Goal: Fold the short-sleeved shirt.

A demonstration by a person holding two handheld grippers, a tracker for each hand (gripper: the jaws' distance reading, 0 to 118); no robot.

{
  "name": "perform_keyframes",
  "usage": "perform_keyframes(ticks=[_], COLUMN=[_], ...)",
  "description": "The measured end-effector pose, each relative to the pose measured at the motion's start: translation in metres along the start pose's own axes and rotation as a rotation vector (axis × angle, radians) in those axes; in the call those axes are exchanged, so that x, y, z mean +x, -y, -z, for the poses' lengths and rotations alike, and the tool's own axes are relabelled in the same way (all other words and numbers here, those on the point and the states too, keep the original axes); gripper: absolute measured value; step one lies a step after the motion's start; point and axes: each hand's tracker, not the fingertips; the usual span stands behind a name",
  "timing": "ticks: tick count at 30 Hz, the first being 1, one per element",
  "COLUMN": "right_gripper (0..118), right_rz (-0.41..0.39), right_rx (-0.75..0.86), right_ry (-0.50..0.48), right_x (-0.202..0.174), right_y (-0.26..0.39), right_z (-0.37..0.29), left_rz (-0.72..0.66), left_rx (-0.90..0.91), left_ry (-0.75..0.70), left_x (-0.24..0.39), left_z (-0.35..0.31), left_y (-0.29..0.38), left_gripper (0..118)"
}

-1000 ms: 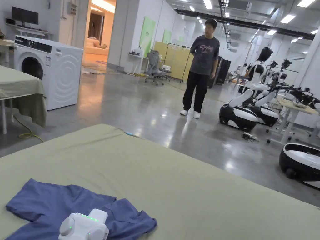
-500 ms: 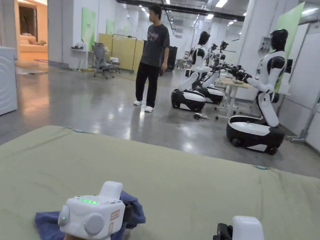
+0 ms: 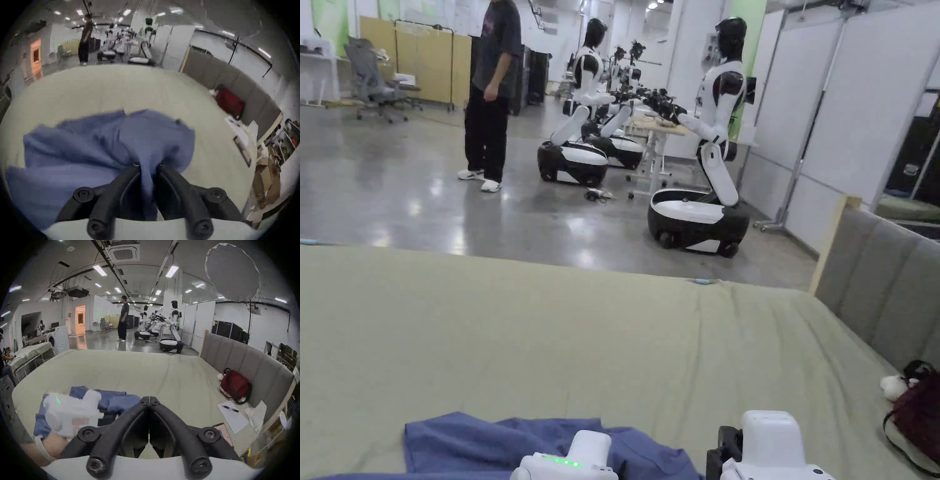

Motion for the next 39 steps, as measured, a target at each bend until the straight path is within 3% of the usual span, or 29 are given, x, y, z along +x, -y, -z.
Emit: perform_keyframes(ticks=[3,4,5,6,7,11,14,17,18,20,25,30,35,36,37,38,39], right_gripper=[3,3,3,3,3,3,3,3,3,3,3,3,3,3,3,3,3], right_rz=[0.01,0.006,0.004,0.004,0.001,-0.003,-0.004,0.011,0.023,0.068,0.027,0.005,0.02,0.028,0.031,0.029,0.021], right_rx=[0.008,0.011,0.013,0.017,0.025,0.054,0.068,0.087,0.087,0.076,0.072,0.044,0.002,-0.003,-0.01,-0.016,-0.021], right_ry=[-0.015,-0.013,-0.013,-0.017,-0.027,-0.049,-0.067,-0.116,-0.134,-0.183,-0.222,-0.221,-0.19,-0.184,-0.177,-0.166,-0.151], right_x=[0.006,0.004,0.003,0.0,-0.003,-0.02,-0.037,-0.059,-0.067,-0.081,-0.11,-0.113,-0.103,-0.1,-0.096,-0.092,-0.089], right_y=[0.004,0.003,0.003,0.003,0.003,0.001,0.001,0.002,0.002,0.003,0.007,0.011,0.015,0.015,0.016,0.016,0.017], right_z=[0.001,0.001,0.0,-0.001,-0.004,-0.017,-0.024,-0.026,-0.026,-0.024,-0.025,-0.013,0.01,0.013,0.017,0.02,0.023], left_rz=[0.01,0.04,0.061,0.072,0.113,0.109,0.161,0.187,0.179,0.162,-0.067,-0.261,-0.174,-0.166,-0.153,-0.136,-0.125], left_rx=[0.058,0.093,0.14,0.208,0.383,0.52,0.61,0.579,0.555,0.51,0.414,0.3,0.146,0.13,0.092,0.029,-0.046], left_ry=[-0.024,-0.033,-0.061,-0.076,-0.011,-0.056,-0.21,-0.324,-0.366,-0.421,-0.527,-0.6,-0.512,-0.517,-0.508,-0.516,-0.53], left_x=[0.0,0.002,0.003,0.004,0.005,-0.011,-0.033,-0.062,-0.071,-0.095,-0.193,-0.297,-0.314,-0.316,-0.317,-0.324,-0.329], left_z=[-0.008,-0.02,-0.032,-0.049,-0.091,-0.192,-0.255,-0.296,-0.303,-0.313,-0.329,-0.321,-0.266,-0.251,-0.235,-0.218,-0.204], left_y=[0.008,0.005,0.003,0.003,0.0,0.021,0.045,0.07,0.078,0.093,0.114,0.104,0.075,0.071,0.066,0.062,0.063], left_gripper=[12,35,84,118,115,117,117,110,84,3,0,0,0,16,58,107,116])
